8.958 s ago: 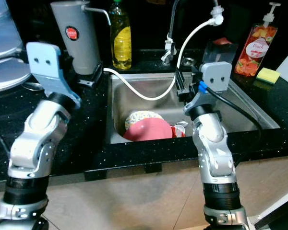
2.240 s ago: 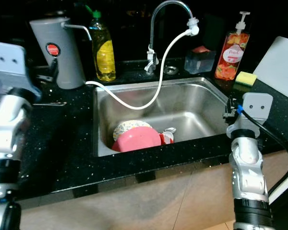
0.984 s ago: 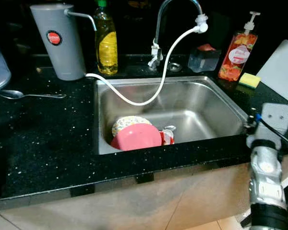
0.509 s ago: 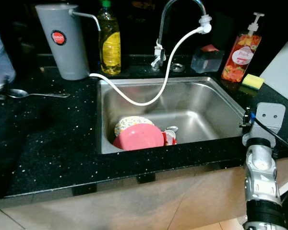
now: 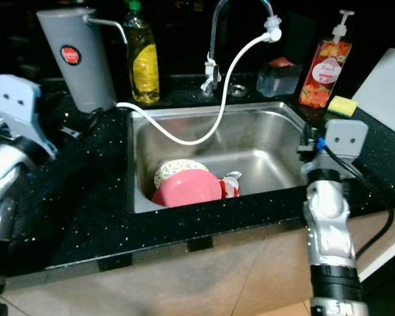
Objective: Kitchen organization
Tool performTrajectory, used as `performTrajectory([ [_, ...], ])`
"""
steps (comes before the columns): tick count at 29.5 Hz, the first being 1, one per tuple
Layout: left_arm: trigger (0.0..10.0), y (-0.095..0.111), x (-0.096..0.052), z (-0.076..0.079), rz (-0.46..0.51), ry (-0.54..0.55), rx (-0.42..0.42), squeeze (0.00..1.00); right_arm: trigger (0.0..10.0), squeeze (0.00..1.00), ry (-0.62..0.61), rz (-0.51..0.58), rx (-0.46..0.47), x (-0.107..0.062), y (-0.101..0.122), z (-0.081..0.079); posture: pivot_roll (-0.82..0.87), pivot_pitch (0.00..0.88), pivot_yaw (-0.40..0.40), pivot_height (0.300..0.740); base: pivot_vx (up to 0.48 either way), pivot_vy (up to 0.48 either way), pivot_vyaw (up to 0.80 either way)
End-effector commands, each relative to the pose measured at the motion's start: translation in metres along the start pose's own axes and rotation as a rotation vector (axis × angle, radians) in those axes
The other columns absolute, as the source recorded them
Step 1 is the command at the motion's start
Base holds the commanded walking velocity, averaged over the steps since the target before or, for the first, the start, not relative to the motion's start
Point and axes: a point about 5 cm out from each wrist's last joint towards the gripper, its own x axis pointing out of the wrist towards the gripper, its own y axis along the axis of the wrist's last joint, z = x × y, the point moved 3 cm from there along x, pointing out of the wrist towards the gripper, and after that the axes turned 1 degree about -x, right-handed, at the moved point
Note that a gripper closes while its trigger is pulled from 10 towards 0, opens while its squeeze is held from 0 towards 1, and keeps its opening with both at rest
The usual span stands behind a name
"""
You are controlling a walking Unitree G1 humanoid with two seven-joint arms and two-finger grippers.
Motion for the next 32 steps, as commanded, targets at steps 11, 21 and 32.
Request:
performTrajectory([
  [11, 10.0, 0.027, 0.017, 0.079, 0.130, -0.029, 0.001, 0.00, 10.0, 0.00, 0.110, 0.078, 0.092, -0.014, 0.034, -0.056, -0.10, 0.056, 0.014, 0.740, 0.000, 0.000, 0.00],
  [21, 10.0, 0.014, 0.010, 0.103, 0.086, -0.149, 0.012, 0.00, 10.0, 0.00, 0.105, 0.095, 0.092, -0.018, 0.045, -0.056, -0.11, 0.060, 0.017, 0.740, 0.000, 0.000, 0.00],
  [32, 10.0, 0.008, 0.011, 0.073, 0.074, 0.075, 0.003, 0.00, 10.0, 0.00, 0.193, 0.039, 0.065, -0.025, 0.040, -0.063, -0.16, 0.067, -0.001, 0.740, 0.000, 0.000, 0.00],
])
